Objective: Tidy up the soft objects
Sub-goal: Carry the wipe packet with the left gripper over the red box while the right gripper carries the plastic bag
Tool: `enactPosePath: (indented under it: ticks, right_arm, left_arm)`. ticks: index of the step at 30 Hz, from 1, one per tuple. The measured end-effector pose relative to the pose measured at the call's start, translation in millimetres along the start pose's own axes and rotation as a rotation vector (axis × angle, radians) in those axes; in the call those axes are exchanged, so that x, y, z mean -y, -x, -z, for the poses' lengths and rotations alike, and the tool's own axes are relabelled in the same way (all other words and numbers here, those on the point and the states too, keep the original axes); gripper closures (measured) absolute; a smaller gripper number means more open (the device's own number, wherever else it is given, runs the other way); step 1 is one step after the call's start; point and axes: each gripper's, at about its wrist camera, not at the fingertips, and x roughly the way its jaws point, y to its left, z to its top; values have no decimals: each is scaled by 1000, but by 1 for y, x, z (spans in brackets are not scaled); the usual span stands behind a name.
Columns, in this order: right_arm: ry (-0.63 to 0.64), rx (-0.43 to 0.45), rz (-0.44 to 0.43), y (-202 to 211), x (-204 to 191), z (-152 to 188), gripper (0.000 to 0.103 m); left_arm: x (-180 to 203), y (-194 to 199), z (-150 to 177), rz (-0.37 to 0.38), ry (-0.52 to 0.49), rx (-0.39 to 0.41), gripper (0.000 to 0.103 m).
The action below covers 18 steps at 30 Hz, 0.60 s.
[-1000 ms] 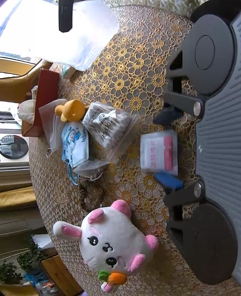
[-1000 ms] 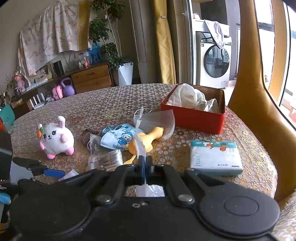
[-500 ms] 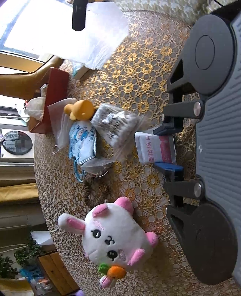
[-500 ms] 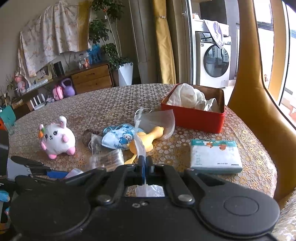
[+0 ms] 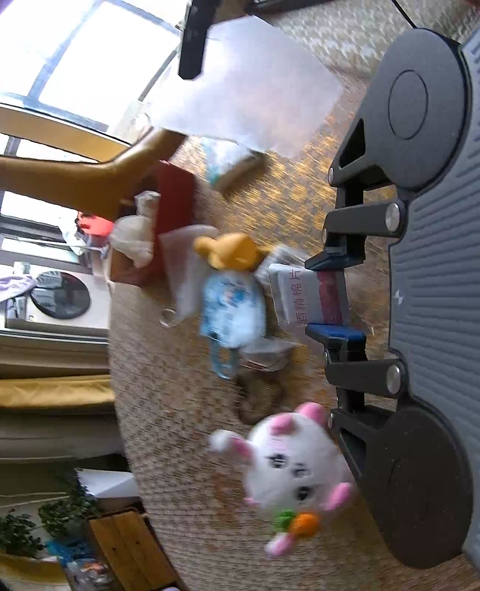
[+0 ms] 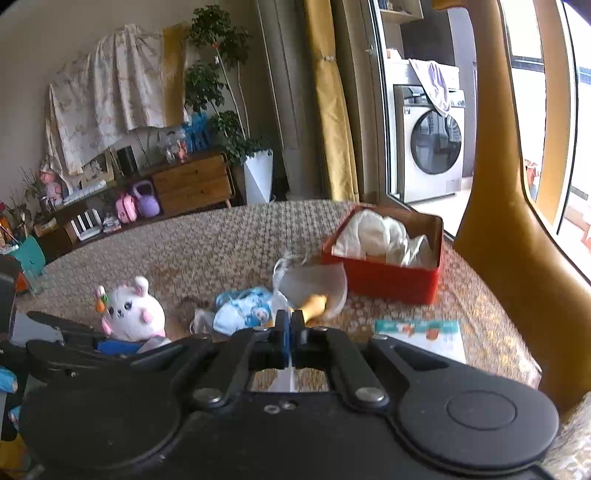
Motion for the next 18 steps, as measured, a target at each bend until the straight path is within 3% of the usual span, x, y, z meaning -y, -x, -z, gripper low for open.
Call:
enactPosePath:
  ticks: [9, 18]
  right_arm:
    - [15, 47, 14, 0, 12, -28, 101]
    - [29, 113, 62, -14, 38, -65, 101]
  left_arm:
    - [28, 4, -62, 28, -65, 65, 73]
    - [58, -19, -119, 36, -124, 98, 73]
